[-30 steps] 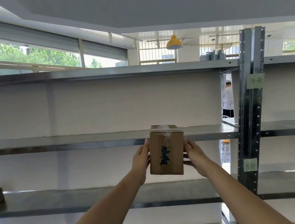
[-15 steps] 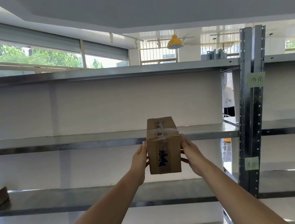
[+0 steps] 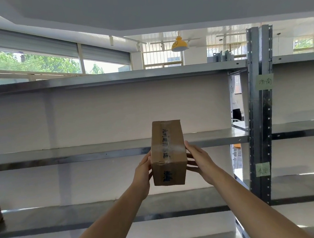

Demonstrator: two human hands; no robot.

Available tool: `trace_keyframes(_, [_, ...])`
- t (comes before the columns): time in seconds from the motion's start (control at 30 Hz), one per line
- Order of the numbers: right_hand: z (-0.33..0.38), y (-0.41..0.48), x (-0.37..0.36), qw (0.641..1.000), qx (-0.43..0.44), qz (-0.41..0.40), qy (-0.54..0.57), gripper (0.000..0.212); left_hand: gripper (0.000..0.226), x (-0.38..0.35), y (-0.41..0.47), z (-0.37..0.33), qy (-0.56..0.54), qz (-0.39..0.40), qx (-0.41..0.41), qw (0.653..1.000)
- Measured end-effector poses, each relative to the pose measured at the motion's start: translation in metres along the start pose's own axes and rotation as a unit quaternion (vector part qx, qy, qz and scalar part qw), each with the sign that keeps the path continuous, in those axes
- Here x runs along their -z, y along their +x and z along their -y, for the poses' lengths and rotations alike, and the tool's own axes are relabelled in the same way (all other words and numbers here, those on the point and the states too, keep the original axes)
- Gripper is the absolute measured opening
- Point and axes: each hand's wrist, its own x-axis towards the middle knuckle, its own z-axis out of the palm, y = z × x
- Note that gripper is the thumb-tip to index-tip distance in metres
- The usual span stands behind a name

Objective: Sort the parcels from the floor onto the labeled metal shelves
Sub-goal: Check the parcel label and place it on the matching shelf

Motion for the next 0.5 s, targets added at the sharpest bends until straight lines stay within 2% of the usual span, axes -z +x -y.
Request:
trace_keyframes(0.33, [-0.0030, 0.0071, -0.0003, 0.999, 0.010, 0.009, 0.041, 0.032, 0.034, 0.0007, -0.0020, -0.0008, 0.007, -0.036, -0.031, 0.999])
trace_keyframes(0.43, [-0.0046, 0.0052, -0.0042, 0.999, 0.026, 0.004, 0.018, 0.036, 0.038, -0.0022, -0.0025, -0.0041, 0.002, -0.013, -0.004, 1.000])
trace_keyframes(0.5, [-0.0060, 0.0040, -0.0058, 0.999, 0.035, 0.007, 0.020, 0.039, 0.041, -0.0062, -0.0084, -0.0079, 0.006, 0.005, 0.043, 0.999])
